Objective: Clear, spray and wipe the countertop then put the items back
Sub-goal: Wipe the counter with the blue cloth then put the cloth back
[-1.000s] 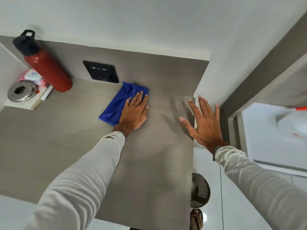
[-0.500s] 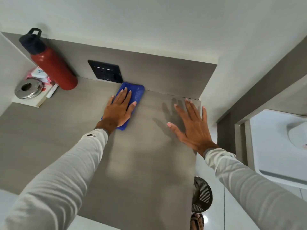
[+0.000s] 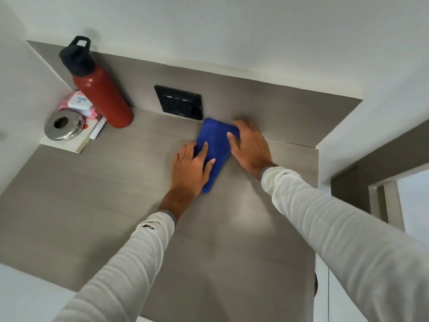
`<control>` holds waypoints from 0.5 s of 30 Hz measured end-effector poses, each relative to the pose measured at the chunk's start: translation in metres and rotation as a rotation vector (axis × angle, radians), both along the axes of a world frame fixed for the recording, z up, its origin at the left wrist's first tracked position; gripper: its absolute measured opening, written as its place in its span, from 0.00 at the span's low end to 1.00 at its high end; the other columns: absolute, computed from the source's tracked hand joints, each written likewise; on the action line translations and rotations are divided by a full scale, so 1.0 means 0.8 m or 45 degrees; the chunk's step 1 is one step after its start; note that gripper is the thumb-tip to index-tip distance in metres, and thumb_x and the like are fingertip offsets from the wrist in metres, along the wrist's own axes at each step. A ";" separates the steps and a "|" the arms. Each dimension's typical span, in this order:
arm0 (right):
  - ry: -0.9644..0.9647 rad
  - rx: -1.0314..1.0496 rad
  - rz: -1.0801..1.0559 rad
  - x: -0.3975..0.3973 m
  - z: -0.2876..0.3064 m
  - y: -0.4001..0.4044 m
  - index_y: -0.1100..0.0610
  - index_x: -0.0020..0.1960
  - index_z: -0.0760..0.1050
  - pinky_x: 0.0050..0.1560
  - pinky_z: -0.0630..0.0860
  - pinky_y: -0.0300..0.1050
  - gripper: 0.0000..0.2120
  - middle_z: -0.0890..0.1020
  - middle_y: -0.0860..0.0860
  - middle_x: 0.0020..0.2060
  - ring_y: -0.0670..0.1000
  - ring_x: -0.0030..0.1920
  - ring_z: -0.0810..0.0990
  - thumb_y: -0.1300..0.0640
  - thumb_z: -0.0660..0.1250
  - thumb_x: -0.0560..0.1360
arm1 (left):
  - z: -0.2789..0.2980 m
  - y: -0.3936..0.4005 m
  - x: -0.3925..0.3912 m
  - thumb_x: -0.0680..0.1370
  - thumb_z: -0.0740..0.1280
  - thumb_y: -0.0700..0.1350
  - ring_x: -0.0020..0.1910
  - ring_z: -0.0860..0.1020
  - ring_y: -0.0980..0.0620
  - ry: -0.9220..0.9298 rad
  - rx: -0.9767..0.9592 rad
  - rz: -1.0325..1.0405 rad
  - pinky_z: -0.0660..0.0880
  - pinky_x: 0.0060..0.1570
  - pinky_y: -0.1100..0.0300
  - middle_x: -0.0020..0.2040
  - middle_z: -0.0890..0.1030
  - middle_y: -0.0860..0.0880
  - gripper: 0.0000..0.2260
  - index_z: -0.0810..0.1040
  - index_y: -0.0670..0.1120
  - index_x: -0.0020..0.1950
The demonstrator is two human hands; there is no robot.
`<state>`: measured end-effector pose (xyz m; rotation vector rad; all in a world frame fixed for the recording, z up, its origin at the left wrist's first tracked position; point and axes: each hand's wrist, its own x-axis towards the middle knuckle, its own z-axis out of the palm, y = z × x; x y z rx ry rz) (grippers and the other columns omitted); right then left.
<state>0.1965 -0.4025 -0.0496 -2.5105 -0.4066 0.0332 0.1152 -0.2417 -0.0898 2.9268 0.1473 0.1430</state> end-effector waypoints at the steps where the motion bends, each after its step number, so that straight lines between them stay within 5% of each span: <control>1: -0.046 -0.113 0.113 0.005 -0.002 0.008 0.55 0.71 0.72 0.62 0.74 0.55 0.19 0.76 0.56 0.64 0.60 0.63 0.76 0.52 0.61 0.82 | 0.001 0.002 0.002 0.82 0.58 0.56 0.64 0.71 0.41 0.019 0.007 -0.025 0.68 0.58 0.48 0.67 0.72 0.41 0.23 0.69 0.48 0.74; 3: -0.073 -0.323 0.301 0.012 -0.008 0.018 0.53 0.75 0.69 0.65 0.72 0.54 0.21 0.73 0.55 0.68 0.58 0.66 0.73 0.52 0.59 0.82 | 0.006 0.007 0.003 0.82 0.57 0.56 0.65 0.70 0.43 0.054 -0.014 -0.024 0.68 0.60 0.50 0.69 0.70 0.43 0.22 0.68 0.50 0.75; 7: -0.039 -0.550 0.265 0.014 -0.022 0.030 0.49 0.77 0.65 0.67 0.70 0.55 0.24 0.68 0.53 0.72 0.58 0.69 0.68 0.46 0.59 0.82 | 0.027 0.020 -0.007 0.78 0.66 0.55 0.59 0.73 0.40 0.186 -0.225 0.204 0.75 0.55 0.45 0.63 0.72 0.42 0.23 0.69 0.49 0.70; 12: 0.021 -0.633 0.328 0.019 -0.020 0.039 0.48 0.79 0.62 0.70 0.67 0.52 0.23 0.66 0.57 0.71 0.60 0.68 0.68 0.50 0.57 0.84 | 0.046 0.047 0.005 0.73 0.73 0.50 0.54 0.77 0.39 0.501 -0.471 0.303 0.76 0.54 0.47 0.57 0.77 0.42 0.20 0.72 0.46 0.60; 15: 0.091 -0.549 0.286 0.016 -0.016 0.043 0.52 0.75 0.68 0.64 0.73 0.54 0.20 0.69 0.59 0.66 0.60 0.67 0.69 0.57 0.58 0.84 | 0.048 0.043 0.015 0.74 0.72 0.44 0.52 0.77 0.39 0.481 -0.495 0.208 0.75 0.51 0.51 0.52 0.79 0.42 0.13 0.74 0.44 0.55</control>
